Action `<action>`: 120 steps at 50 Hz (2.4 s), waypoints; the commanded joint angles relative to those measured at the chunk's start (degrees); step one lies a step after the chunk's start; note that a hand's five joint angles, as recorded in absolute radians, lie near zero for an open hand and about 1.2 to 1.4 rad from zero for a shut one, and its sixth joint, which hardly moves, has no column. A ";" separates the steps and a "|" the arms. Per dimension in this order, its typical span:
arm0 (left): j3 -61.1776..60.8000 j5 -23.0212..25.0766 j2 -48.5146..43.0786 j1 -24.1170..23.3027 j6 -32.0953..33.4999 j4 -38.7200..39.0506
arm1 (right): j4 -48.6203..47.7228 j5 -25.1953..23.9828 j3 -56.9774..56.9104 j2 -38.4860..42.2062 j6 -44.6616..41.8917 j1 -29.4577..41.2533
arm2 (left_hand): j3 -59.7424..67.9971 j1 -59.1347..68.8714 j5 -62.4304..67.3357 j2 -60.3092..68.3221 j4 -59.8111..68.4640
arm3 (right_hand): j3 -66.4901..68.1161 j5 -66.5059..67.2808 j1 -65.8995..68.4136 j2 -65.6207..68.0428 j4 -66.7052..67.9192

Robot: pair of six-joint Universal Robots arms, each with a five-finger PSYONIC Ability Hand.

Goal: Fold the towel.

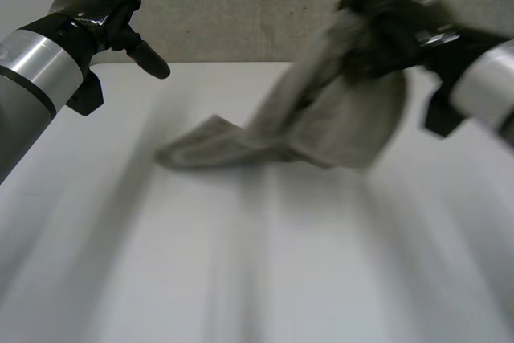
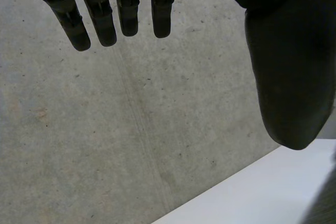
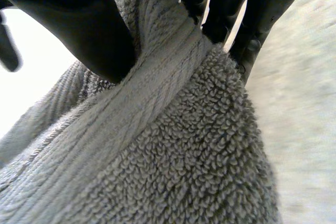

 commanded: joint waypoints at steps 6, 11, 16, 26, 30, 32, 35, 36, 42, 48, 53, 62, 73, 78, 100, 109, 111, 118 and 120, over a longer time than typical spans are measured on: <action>-0.03 -0.12 -0.03 -0.22 -0.04 0.01 | 3.78 -4.87 -7.21 -5.24 -2.73 -10.02 | -3.52 -4.09 -2.87 -3.41 -4.11 | 6.88 5.26 5.55 6.93 3.99; 0.14 -0.03 -0.04 -0.05 -0.04 0.01 | 2.64 -4.88 -8.62 -0.77 -2.47 -3.30 | -3.52 -4.09 -2.87 -3.41 -4.11 | 6.88 5.26 5.55 6.93 3.99; 0.49 -0.12 -0.04 0.21 -0.04 0.01 | 2.37 -2.33 -14.32 10.29 -3.34 8.23 | -3.52 -4.09 -2.87 -3.41 -4.11 | 6.88 5.26 5.55 6.93 3.99; 0.49 -0.12 0.05 2.06 -1.98 -0.08 | 1.41 2.16 -31.74 6.81 3.77 12.39 | -3.52 -4.09 -2.87 -3.41 -4.11 | 6.88 5.26 5.55 6.93 3.99; 0.58 0.05 0.14 3.11 -5.39 0.01 | -6.05 1.47 -28.95 -0.99 16.39 10.73 | -3.35 -3.93 -2.70 -3.25 -3.94 | 6.88 5.26 5.55 6.93 3.99; 0.67 0.05 0.14 3.29 -6.10 0.01 | -7.11 -0.55 -25.97 -2.23 19.30 9.33 | -3.35 -3.92 -2.70 -3.25 -3.94 | 6.88 5.26 5.55 6.93 3.99; 0.67 0.14 0.14 3.56 -6.72 0.01 | -7.38 -8.43 -16.85 -3.12 19.95 4.33 | -3.52 -4.09 -2.87 -3.41 -4.11 | 6.88 5.26 5.55 6.93 3.99; 0.67 0.14 0.14 3.56 -6.72 0.01 | -7.47 -13.61 -11.58 -3.12 19.08 2.39 | -3.52 -4.09 -2.87 -3.41 -4.11 | 6.88 5.26 5.55 6.93 3.99; 0.58 0.14 0.05 3.56 -6.81 0.01 | -7.03 -24.38 2.01 -0.75 11.68 -1.41 | -3.52 -4.09 -2.87 -3.41 -4.11 | 6.88 5.26 5.55 6.93 3.99; 0.23 0.32 0.05 3.12 -6.72 0.01 | -2.11 -25.18 9.74 8.04 -6.33 -10.99 | -3.52 -4.09 -2.87 -3.41 -4.11 | 6.88 5.26 5.55 6.93 3.99; -0.12 0.49 0.05 2.68 -6.55 -0.08 | 8.96 -22.98 7.81 13.05 -24.88 -13.72 | -3.52 -4.09 -2.87 -3.41 -4.11 | -63.12 -64.74 -64.45 -63.07 -66.01; -0.30 0.67 -1.00 -0.13 -5.76 -0.34 | 20.30 -16.04 3.59 10.87 -33.85 -10.82 | -3.35 -3.93 -2.70 -3.25 -3.94 | -63.12 -64.74 -64.45 -63.07 -66.01; -0.39 0.76 -3.20 -1.45 -4.45 -4.19 | 15.22 -8.85 7.10 1.90 -19.80 -6.44 | -2.67 -3.25 -2.02 -2.57 -3.26 | -63.12 -64.74 -64.45 -63.07 -66.01; 0.31 0.76 -5.39 -1.45 2.21 -8.85 | 9.07 1.59 10.87 0.75 -16.36 -1.34 | -3.01 -3.59 -2.36 -2.91 -3.60 | -63.12 -64.74 -64.45 -63.07 -66.01; 9.89 -0.21 -27.18 2.50 20.78 -19.50 | -12.56 17.54 23.45 16.20 -20.29 15.90 | -2.51 -3.08 -1.86 -2.41 -3.10 | -63.12 -64.74 -64.45 -63.07 -66.01; 11.22 -4.50 -32.29 4.35 28.16 -20.29 | -15.03 17.63 23.45 20.87 -23.12 15.02 | 6.71 6.13 7.36 6.81 6.12 | -41.17 -42.79 -42.50 -41.12 -44.06; 11.13 -5.65 -32.64 4.43 29.47 -20.21 | -15.38 17.54 23.45 20.70 -23.03 15.02 | 11.41 10.83 12.06 11.51 10.82 | -33.77 -35.39 -35.10 -33.71 -36.66; 10.95 -6.80 -33.52 4.44 32.39 -20.29 | -15.47 16.75 22.14 19.56 -22.77 14.67 | 44.76 44.18 45.41 44.86 44.17 | 6.80 5.17 5.47 6.85 3.90; 11.04 -6.72 -33.52 4.44 32.39 -20.38 | -15.30 16.23 21.70 19.38 -22.68 13.98 | 57.65 57.07 58.29 57.75 57.06 | 6.88 5.26 5.55 6.93 3.99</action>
